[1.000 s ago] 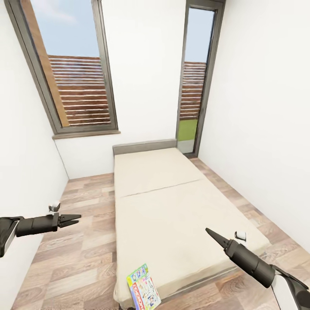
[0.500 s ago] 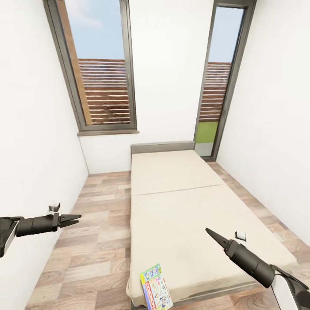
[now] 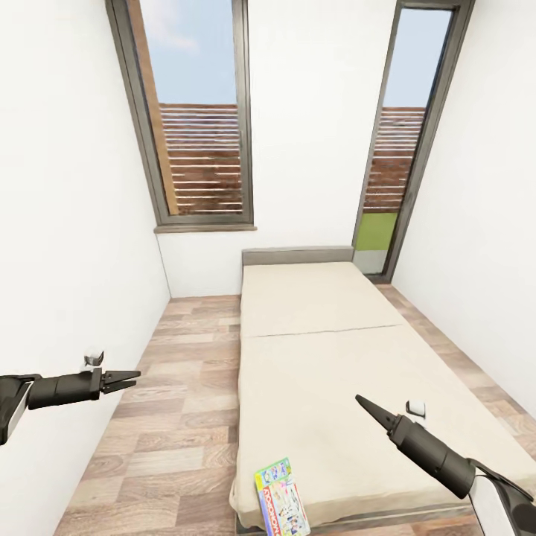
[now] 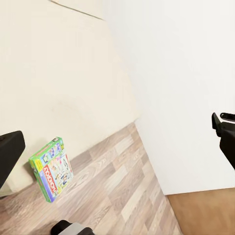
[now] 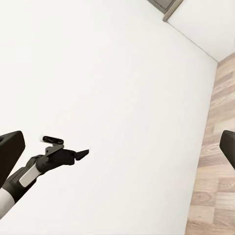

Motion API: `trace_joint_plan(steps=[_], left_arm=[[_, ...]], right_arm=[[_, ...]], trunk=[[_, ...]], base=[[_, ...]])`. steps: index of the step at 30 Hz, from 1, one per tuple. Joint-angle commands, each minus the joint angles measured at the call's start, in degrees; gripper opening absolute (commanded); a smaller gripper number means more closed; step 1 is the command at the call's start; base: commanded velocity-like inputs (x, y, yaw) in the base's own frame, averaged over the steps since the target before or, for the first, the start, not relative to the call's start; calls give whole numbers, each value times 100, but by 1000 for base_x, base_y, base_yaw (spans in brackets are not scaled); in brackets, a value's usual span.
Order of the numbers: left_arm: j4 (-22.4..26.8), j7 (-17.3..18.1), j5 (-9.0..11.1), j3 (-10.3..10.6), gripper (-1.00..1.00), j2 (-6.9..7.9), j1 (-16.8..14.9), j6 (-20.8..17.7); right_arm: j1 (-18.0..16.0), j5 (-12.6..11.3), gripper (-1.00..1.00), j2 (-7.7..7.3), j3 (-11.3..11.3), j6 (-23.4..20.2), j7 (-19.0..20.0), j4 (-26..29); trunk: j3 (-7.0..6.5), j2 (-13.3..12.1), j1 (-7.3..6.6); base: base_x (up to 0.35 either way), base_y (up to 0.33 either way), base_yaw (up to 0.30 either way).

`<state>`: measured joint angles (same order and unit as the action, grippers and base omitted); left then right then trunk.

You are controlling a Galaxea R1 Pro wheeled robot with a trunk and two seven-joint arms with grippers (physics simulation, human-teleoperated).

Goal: Put all the toys in the child's room - the three board games (two on the bed and one on the table), the two jigsaw puzzles on the table, and the tennis ball on the table - inside the toy box on the table in the child's room.

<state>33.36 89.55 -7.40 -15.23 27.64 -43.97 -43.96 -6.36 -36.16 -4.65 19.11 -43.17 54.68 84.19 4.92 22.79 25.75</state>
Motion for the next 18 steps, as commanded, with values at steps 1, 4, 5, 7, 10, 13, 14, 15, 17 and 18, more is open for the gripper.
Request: trace_joint_plan(steps=[1, 4, 5, 7, 10, 13, 14, 15, 17, 18], left_arm=[[4, 45, -60, -24, 100, -4, -6, -60], [4, 45, -63, -24, 100, -4, -6, -60], [4, 45, -65, -24, 100, -4, -6, -63], [4, 45, -67, -24, 100, -4, -6, -62], [4, 45, -62, -24, 100, -4, -6, -61], [4, 45, -66, -24, 100, -4, -6, -61], [4, 45, -66, -24, 100, -4, -6, -61], [4, 45, -67, -24, 100, -4, -6, -60], [4, 45, -67, -24, 100, -4, -6, -60], [4, 45, -68, -24, 100, -4, -6, -60]], right_arm=[[-5, -17, 100, 3, 4, -33, 3, -5], [-5, -15, 100, 5, 4, -30, 1, -11], [-5, -14, 100, 7, 4, -27, -1, -14], [-5, -12, 100, 8, 3, -23, -5, -15], [-5, -9, 100, 8, 2, -18, -8, -16], [-5, -17, 100, 7, 3, -21, -8, -17], [-5, -18, 100, 7, 4, -22, -7, -17], [-5, -20, 100, 7, 4, -23, -5, -17], [-5, -20, 100, 8, 4, -25, -4, -17], [-5, -21, 100, 5, 4, -27, -3, -15]], trunk=[[13, 13, 4], [13, 13, 4], [13, 13, 4], [13, 13, 4], [13, 13, 4], [13, 13, 4], [13, 13, 4], [13, 13, 4], [13, 13, 4], [13, 13, 4]], base=[[0, 0, 13], [0, 34, 8], [0, 161, 3], [0, 167, 2], [0, 82, 1], [0, 35, 0], [0, 40, 0], [0, 86, 0], [0, 128, 0], [0, 168, 0]])
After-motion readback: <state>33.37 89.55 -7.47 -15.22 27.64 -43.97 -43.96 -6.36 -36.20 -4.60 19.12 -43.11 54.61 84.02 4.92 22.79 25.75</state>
